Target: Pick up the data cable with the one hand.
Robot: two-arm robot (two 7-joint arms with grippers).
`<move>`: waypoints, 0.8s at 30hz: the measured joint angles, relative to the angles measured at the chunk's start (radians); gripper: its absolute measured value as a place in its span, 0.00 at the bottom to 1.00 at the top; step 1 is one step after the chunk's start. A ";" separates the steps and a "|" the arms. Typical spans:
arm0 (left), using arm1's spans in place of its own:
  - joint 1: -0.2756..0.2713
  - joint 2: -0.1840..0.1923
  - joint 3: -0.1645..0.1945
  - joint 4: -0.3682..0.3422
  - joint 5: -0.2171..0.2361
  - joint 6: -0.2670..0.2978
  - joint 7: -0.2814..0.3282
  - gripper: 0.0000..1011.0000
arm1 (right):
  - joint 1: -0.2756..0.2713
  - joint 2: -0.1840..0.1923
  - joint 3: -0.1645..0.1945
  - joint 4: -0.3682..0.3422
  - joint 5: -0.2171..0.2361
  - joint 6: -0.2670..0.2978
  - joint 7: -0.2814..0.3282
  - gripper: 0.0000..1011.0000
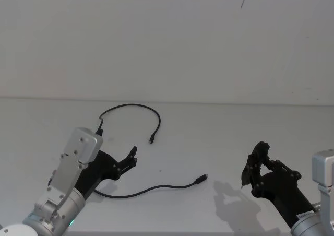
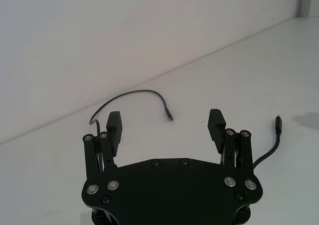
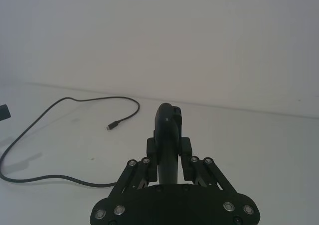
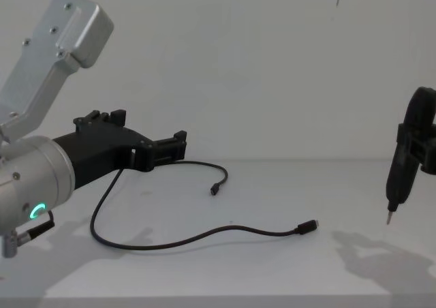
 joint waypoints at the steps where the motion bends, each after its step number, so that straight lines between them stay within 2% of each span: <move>1: -0.001 0.000 0.000 0.001 0.000 0.000 -0.002 0.99 | 0.000 0.000 0.000 0.000 0.000 0.000 0.000 0.27; 6: -0.010 0.001 0.004 0.005 0.000 0.000 -0.020 0.99 | 0.000 0.000 0.000 0.000 0.000 0.000 0.000 0.27; 11: -0.030 0.008 0.015 0.015 -0.002 0.000 -0.062 0.99 | 0.000 0.000 0.000 0.000 0.000 0.000 0.000 0.27; 24: -0.109 0.033 0.058 0.066 -0.011 -0.002 -0.229 0.99 | 0.000 0.000 0.000 0.000 0.000 0.000 0.000 0.27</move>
